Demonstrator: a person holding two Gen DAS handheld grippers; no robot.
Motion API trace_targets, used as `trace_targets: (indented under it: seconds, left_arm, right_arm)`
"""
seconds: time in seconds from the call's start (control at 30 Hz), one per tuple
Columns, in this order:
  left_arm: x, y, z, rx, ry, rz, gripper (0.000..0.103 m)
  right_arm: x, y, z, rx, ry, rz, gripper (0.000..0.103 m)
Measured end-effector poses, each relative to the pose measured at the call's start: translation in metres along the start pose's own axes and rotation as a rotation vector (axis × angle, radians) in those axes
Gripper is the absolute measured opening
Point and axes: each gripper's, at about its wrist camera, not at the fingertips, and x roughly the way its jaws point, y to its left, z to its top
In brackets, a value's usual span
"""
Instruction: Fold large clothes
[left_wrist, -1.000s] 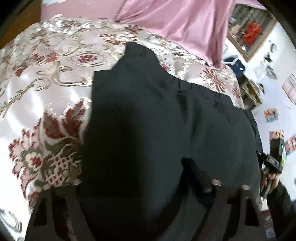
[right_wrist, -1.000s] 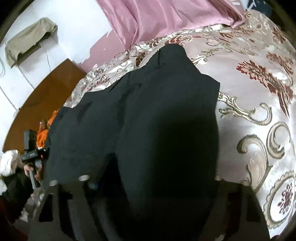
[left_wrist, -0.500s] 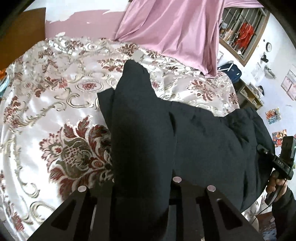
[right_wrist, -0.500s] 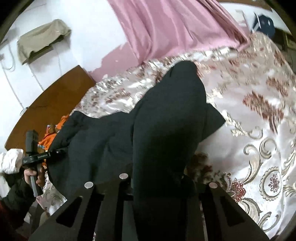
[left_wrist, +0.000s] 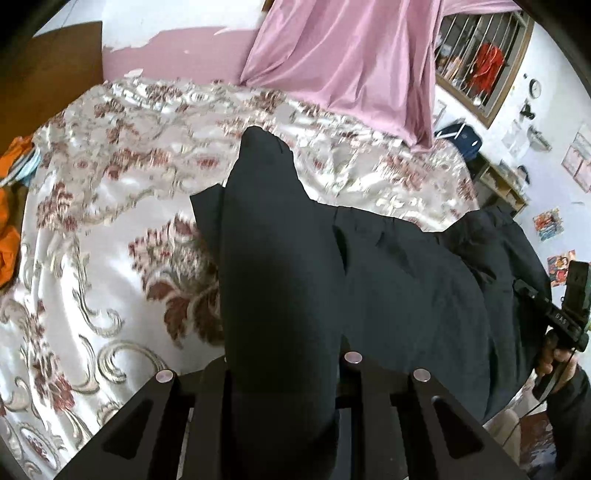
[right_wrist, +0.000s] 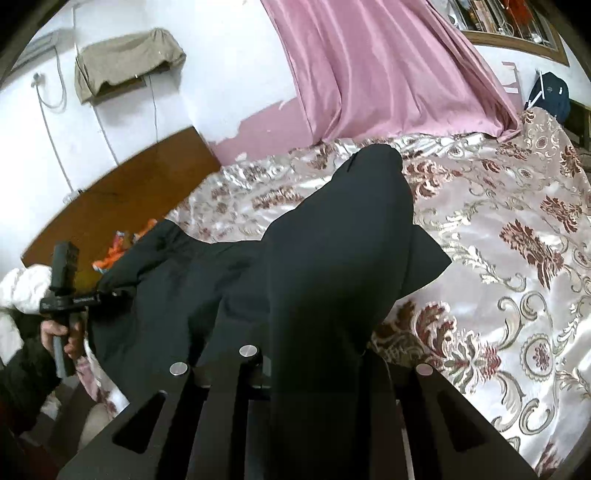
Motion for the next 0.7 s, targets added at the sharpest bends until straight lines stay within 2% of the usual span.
trace_targets:
  seconds: [0.1,0.17,0.27,0.37,0.43,0.47,0.5,0.57,0.7]
  left_arm:
    - [0.008,0.010,-0.010,-0.043,0.002,0.005,0.021]
    - [0.012,0.016,-0.010,-0.086,0.018,0.008,0.024]
    - [0.021,0.019,-0.010,-0.125,0.063,0.048,0.033]
    - [0.026,0.020,-0.011,-0.153,0.090,0.100,0.046]
    - [0.028,0.020,-0.012,-0.165,0.106,0.129,0.058]
    - [0.027,0.020,-0.013,-0.169,0.110,0.142,0.072]
    - [0.024,0.020,-0.016,-0.173,0.103,0.151,0.078]
    - [0.016,0.017,-0.021,-0.177,0.072,0.164,0.080]
    - [-0.007,0.012,-0.027,-0.178,-0.024,0.215,0.095]
  right_arm:
    - [0.015,-0.009,-0.014,0.029,0.046,-0.048,0.015]
    - [0.018,-0.018,-0.018,0.056,0.053,-0.076,0.019]
    - [0.022,-0.026,-0.021,0.097,0.062,-0.105,0.024]
    - [0.028,-0.023,-0.021,0.078,0.090,-0.183,0.034]
    - [0.032,-0.019,-0.022,0.062,0.119,-0.250,0.052]
    - [0.032,-0.017,-0.023,0.052,0.118,-0.289,0.058]
    - [0.029,-0.014,-0.024,0.047,0.110,-0.302,0.067]
    - [0.023,-0.009,-0.023,0.038,0.087,-0.328,0.073]
    - [0.008,0.002,-0.019,0.000,0.023,-0.393,0.090]
